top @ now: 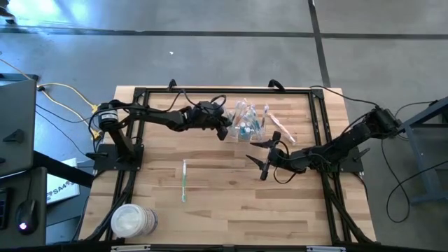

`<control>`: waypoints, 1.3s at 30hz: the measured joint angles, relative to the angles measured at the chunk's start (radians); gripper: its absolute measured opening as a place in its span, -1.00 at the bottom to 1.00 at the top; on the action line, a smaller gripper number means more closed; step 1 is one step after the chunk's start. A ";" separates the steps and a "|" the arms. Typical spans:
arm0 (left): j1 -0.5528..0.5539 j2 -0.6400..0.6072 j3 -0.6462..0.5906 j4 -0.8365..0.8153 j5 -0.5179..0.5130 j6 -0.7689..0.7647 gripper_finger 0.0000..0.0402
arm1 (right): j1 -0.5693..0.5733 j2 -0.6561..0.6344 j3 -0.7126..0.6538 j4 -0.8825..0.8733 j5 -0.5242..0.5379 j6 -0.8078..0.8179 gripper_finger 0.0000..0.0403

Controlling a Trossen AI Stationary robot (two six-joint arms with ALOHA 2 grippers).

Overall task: Pick & Place toothbrushing station
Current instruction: Put the top green toothbrush into the transparent organizer

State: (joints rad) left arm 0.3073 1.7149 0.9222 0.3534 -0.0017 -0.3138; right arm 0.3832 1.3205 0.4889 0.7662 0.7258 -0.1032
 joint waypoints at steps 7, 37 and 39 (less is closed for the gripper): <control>0.000 -0.005 0.000 0.018 -0.012 -0.015 -0.50 | 0.000 0.000 0.000 0.000 0.000 0.001 0.10; -0.008 -0.007 0.000 0.041 0.176 0.080 -0.49 | 0.000 0.000 0.000 -0.008 0.000 0.001 0.10; -0.007 -0.007 0.000 0.039 0.176 0.082 -0.49 | 0.000 0.000 0.000 -0.008 0.000 0.001 0.10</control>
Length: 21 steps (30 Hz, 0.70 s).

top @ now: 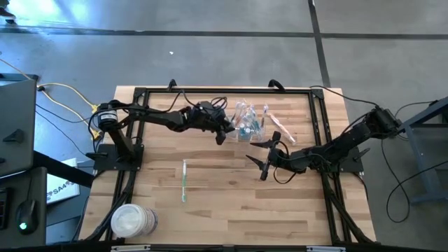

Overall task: Pick & Place toothbrushing station
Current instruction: Put the top green toothbrush into the transparent organizer

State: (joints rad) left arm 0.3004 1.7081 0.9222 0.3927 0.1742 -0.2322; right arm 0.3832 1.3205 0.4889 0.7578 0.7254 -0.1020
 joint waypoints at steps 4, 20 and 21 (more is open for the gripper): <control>0.000 0.000 0.000 0.002 -0.006 0.003 -0.49 | 0.000 0.000 0.000 0.000 0.000 0.000 0.10; 0.001 0.000 0.000 0.001 -0.154 0.022 -0.31 | 0.000 0.000 0.000 0.000 0.000 0.000 0.10; 0.001 0.000 0.000 -0.004 -0.154 0.026 -0.29 | 0.000 0.000 0.000 0.000 0.000 0.000 0.10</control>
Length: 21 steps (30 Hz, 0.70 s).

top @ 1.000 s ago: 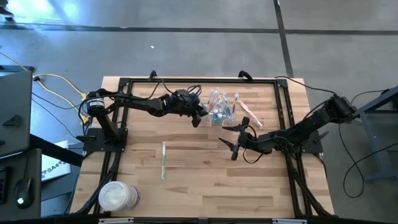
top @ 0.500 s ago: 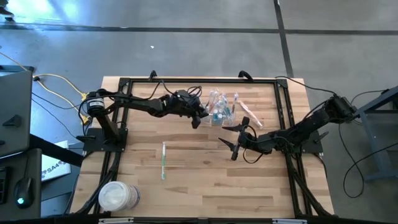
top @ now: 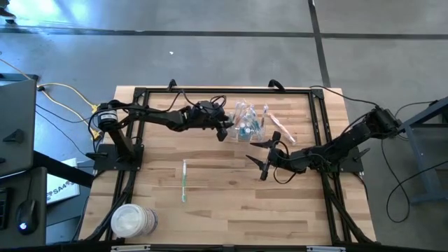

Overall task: Pick & Place toothbrushing station
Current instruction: Put the top green toothbrush into the transparent organizer, then put the green toothbrush into the transparent organizer

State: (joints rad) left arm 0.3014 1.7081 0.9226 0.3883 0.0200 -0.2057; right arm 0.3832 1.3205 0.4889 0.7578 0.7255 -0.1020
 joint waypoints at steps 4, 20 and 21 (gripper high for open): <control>-0.001 0.000 0.000 0.003 0.021 0.017 -0.22 | 0.000 0.000 0.000 0.000 0.000 0.000 0.10; -0.001 -0.052 0.001 0.012 0.003 -0.006 -0.05 | 0.000 0.000 0.000 -0.022 0.008 0.000 0.10; -0.001 -0.058 0.001 0.013 0.003 -0.006 -0.05 | 0.000 0.000 0.000 -0.022 0.008 0.000 0.10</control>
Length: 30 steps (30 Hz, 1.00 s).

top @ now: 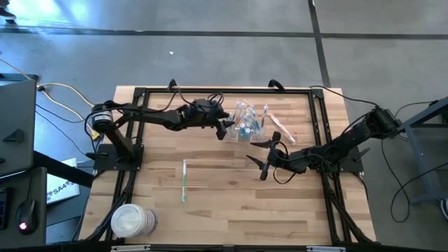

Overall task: Pick & Place toothbrushing station
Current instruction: Put the green toothbrush into the transparent organizer

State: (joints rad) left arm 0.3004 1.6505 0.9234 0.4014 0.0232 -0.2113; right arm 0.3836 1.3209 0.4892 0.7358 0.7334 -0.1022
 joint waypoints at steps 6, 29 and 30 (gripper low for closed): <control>0.000 -0.037 0.000 -0.011 -0.014 0.023 -0.05 | 0.000 0.000 0.000 0.000 0.000 -0.006 0.10; -0.112 -0.376 -0.001 -0.424 -0.090 0.218 -0.05 | 0.127 -0.029 0.001 0.000 0.545 -0.104 0.10; -0.128 -0.390 -0.001 -0.455 -0.092 0.216 -0.05 | 0.133 -0.037 0.001 0.000 0.546 -0.104 0.10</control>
State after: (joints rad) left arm 0.1726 1.2600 0.9226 -0.0534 -0.0685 0.0049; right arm 0.5170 1.2842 0.4900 0.7356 1.2793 -0.2062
